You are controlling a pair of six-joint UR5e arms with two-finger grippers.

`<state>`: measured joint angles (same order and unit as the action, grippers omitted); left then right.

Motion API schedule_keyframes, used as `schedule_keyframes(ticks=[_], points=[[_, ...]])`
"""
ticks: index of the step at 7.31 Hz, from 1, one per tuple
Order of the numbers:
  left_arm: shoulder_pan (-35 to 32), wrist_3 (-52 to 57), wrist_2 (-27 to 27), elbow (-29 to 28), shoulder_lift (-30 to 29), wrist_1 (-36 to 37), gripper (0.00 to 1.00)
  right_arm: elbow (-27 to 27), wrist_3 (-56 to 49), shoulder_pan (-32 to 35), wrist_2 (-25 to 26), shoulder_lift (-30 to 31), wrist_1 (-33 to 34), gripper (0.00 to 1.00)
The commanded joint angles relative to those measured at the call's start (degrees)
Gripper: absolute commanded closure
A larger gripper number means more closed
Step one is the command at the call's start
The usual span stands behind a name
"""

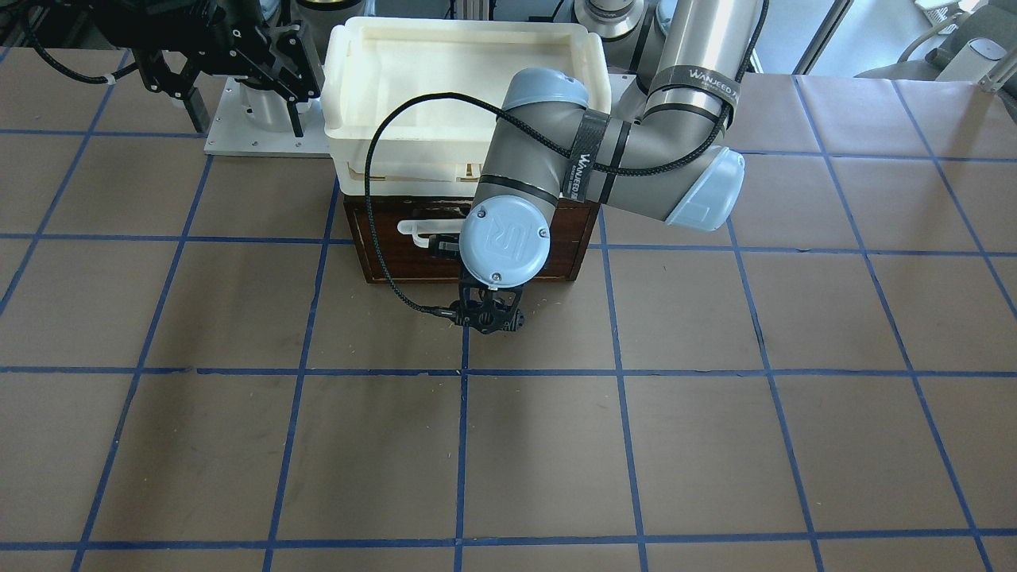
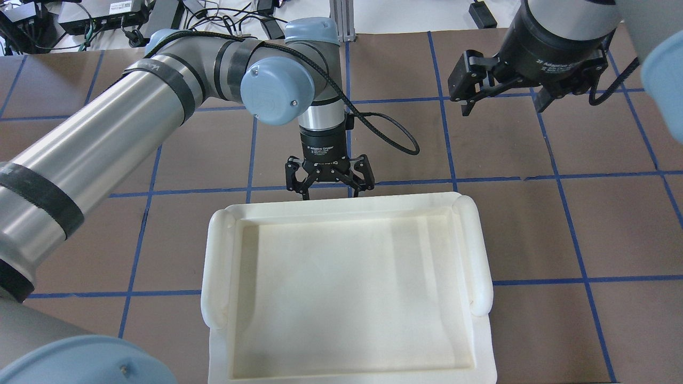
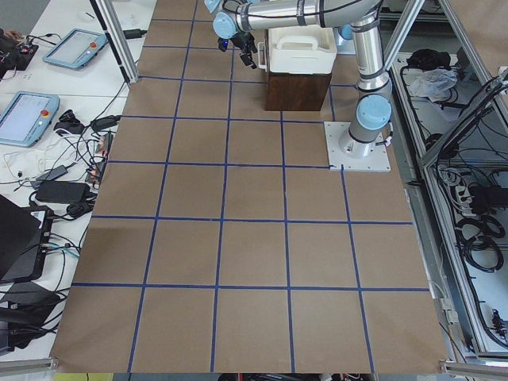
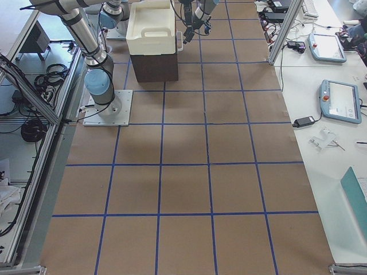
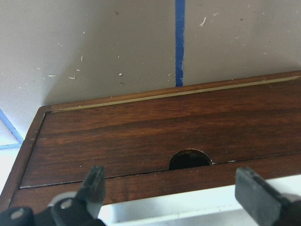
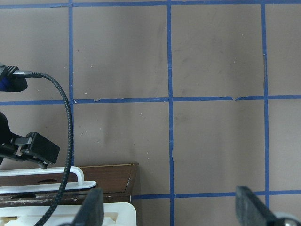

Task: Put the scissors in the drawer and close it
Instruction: 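Hold the left gripper against the closed drawer front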

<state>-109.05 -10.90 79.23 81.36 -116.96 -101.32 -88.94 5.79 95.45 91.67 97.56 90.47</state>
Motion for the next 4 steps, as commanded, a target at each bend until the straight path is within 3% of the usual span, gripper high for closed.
schedule_keyframes(ticks=[1, 2, 4], points=[[0.2, -0.2, 1.3, -0.8, 1.0, 0.1, 0.00, 0.0, 0.0, 0.0, 0.0, 0.0, 0.1, 0.00], [0.9, -0.1, 2.1, -2.9, 2.2, 0.6, 0.00, 0.0, 0.1, 0.0, 0.0, 0.0, 0.1, 0.00], [2.3, 2.6, 13.7, -5.2, 5.8, 1.0, 0.00, 0.0, 0.1, 0.1, -0.1, 0.0, 0.0, 0.00]])
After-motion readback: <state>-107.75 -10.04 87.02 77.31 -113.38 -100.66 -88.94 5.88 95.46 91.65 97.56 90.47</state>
